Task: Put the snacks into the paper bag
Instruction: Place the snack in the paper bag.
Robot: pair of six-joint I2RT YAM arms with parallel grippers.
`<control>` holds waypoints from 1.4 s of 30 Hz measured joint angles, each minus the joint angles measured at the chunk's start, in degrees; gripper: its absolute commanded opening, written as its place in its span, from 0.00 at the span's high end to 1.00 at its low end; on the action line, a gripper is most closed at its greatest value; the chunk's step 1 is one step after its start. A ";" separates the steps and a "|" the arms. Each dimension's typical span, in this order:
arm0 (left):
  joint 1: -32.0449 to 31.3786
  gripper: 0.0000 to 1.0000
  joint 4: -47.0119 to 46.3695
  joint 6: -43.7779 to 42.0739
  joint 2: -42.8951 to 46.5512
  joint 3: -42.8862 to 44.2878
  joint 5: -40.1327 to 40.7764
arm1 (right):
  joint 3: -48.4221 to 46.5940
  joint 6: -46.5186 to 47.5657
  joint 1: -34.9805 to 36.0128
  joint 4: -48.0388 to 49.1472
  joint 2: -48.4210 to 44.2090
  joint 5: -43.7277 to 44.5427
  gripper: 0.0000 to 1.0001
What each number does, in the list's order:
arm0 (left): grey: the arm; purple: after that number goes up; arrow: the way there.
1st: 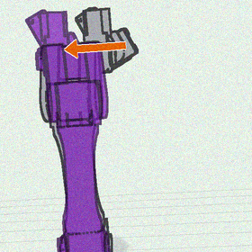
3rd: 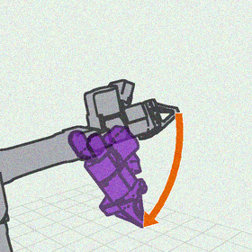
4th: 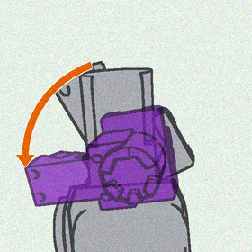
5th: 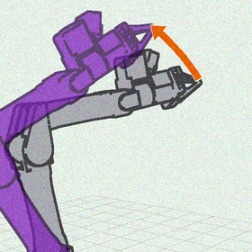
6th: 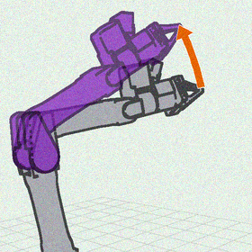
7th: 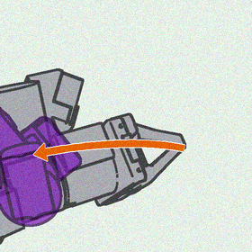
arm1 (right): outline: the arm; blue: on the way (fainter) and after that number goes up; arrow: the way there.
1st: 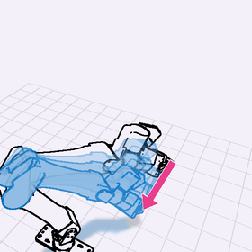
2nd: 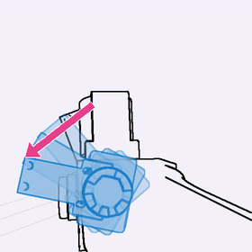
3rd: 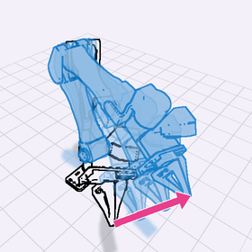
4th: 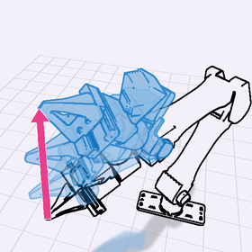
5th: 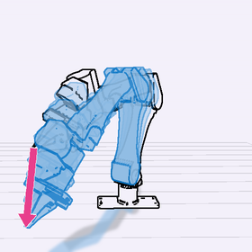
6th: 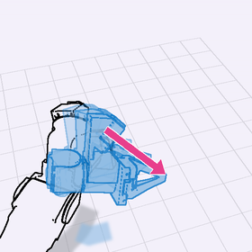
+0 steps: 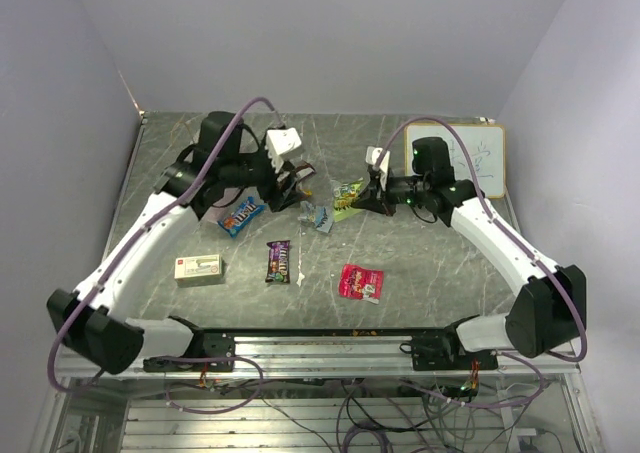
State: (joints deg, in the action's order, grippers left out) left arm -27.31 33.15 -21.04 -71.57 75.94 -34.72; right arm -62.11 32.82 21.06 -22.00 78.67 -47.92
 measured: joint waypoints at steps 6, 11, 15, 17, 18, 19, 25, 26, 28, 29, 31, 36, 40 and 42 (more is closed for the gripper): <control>-3.91 0.25 -2.08 4.68 -9.29 5.81 -3.23 | 0.96 0.00 0.00 0.92 -1.95 -3.78 1.00; -6.43 0.37 -3.08 8.59 -14.82 7.89 -5.33 | 1.68 -0.02 0.00 1.18 -2.05 -5.27 1.00; -7.19 0.45 -3.28 10.69 -17.84 9.60 -6.05 | 1.79 -0.02 0.00 1.22 -2.03 -5.70 1.00; -7.39 0.48 -3.30 11.13 -18.47 9.77 -6.05 | 1.79 -0.02 0.00 1.27 -2.03 -5.81 1.00; -7.48 0.50 -3.30 11.28 -18.64 9.77 -6.05 | 1.79 -0.02 0.00 1.29 -2.05 -5.88 1.00; -7.54 0.52 -3.30 11.34 -18.69 9.77 -6.05 | 1.79 -0.02 0.00 1.36 -2.05 -5.90 1.00; -7.76 0.71 -3.30 11.65 -18.73 9.77 -6.08 | 1.79 -0.17 0.00 1.57 -2.03 -6.05 1.00; -7.76 0.74 -3.32 11.65 -18.73 9.77 -6.05 | 1.81 -0.20 0.00 1.55 -2.05 -6.16 1.00; -7.76 0.84 -3.37 11.58 -18.73 9.77 -6.05 | 1.81 -0.22 0.00 1.53 -2.05 -6.36 1.00; -7.76 0.88 -3.37 11.47 -18.73 9.77 -6.05 | 1.81 -0.22 0.00 1.55 -2.03 -6.38 1.00; -7.76 0.93 -3.39 11.21 -18.73 9.77 -6.08 | 1.92 -0.22 0.00 1.57 -2.03 -6.56 1.00; -7.76 0.93 -3.34 10.43 -18.73 9.75 -6.08 | 2.14 -0.22 0.00 1.62 -2.03 -6.78 0.85; -7.78 0.93 -3.34 9.03 -17.86 9.14 -6.03 | 2.19 -0.20 0.00 1.55 -2.01 -6.62 0.60; -7.78 0.93 -3.10 7.89 -16.50 8.41 -5.88 | 2.19 0.17 -0.07 1.55 -1.97 -6.51 0.47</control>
State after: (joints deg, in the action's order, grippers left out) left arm -35.09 30.04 -13.15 -88.07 84.36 -40.60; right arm -59.92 32.99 20.99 -20.45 76.71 -54.43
